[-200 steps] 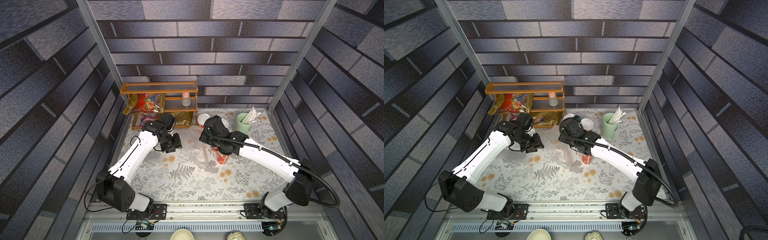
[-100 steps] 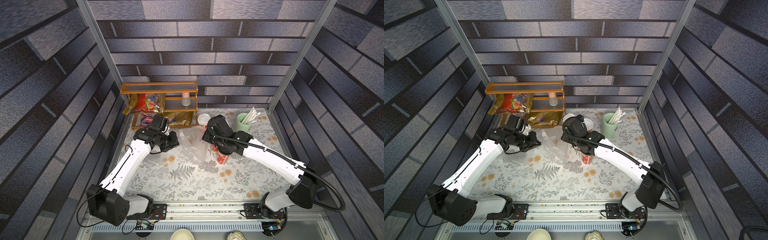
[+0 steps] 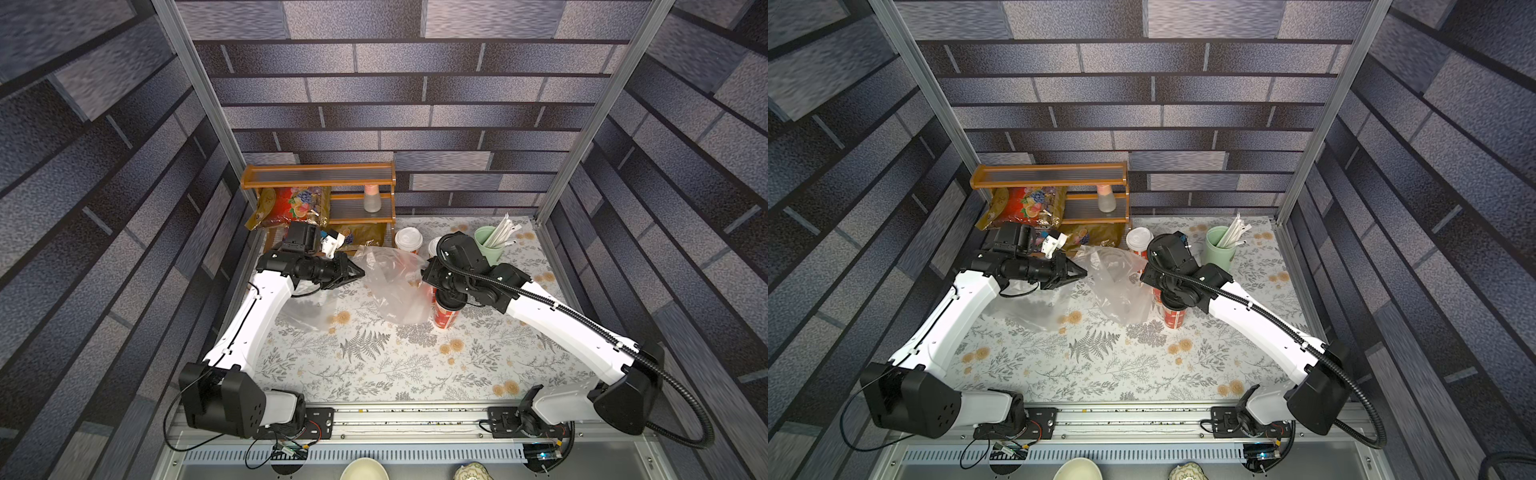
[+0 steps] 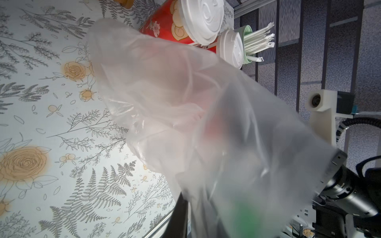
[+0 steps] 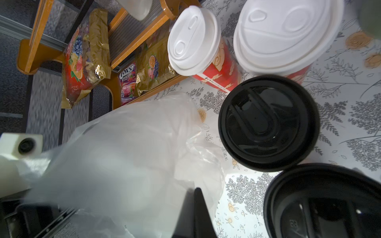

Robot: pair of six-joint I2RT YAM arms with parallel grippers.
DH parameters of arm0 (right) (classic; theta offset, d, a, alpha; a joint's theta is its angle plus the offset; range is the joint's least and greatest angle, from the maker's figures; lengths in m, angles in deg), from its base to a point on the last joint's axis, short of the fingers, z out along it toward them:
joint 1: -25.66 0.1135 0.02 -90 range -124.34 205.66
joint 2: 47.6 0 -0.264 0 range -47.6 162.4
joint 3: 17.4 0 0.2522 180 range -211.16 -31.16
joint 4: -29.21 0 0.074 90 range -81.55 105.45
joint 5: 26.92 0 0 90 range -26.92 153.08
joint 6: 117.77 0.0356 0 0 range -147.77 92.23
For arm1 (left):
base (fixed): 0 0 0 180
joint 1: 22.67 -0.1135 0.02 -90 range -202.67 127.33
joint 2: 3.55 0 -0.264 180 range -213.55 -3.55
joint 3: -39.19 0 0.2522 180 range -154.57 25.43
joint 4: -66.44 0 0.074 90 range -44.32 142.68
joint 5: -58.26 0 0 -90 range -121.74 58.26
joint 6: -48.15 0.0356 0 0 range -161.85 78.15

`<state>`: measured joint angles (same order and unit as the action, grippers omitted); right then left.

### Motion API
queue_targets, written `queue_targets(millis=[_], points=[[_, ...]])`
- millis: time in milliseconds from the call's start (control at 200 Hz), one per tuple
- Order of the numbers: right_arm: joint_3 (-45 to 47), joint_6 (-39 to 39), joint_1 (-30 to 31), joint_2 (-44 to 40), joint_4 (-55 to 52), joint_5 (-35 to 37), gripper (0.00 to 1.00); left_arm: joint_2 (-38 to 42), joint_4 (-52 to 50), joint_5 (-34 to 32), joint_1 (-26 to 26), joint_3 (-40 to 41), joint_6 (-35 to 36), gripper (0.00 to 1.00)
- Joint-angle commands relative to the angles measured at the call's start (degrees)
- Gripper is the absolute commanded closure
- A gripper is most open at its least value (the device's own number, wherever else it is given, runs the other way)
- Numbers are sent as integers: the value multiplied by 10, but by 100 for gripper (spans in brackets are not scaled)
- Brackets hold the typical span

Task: Pack milk tea into plastic carrier bags
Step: Adjust the plastic carrier bag at the center of the board.

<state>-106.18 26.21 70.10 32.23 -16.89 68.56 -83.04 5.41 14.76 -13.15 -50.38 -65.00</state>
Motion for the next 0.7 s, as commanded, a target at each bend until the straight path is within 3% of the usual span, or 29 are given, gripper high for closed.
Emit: queue_targets(millis=[0,100,235,451,581,691], points=[[-6,3,2,23,5,-96,100,-42,-113,-20,22,-63,99,78],[-3,19,7,38,29,-141,100,-84,-151,-89,46,-102,109,78],[15,41,17,43,69,-141,100,-124,-178,-183,69,-153,95,73],[25,63,24,57,119,-146,100,-137,-238,-310,132,-237,40,36],[22,66,25,63,125,-144,100,-132,-265,-355,159,-265,-28,26],[22,68,25,63,126,-138,100,-140,-311,-433,196,-292,-82,19]])
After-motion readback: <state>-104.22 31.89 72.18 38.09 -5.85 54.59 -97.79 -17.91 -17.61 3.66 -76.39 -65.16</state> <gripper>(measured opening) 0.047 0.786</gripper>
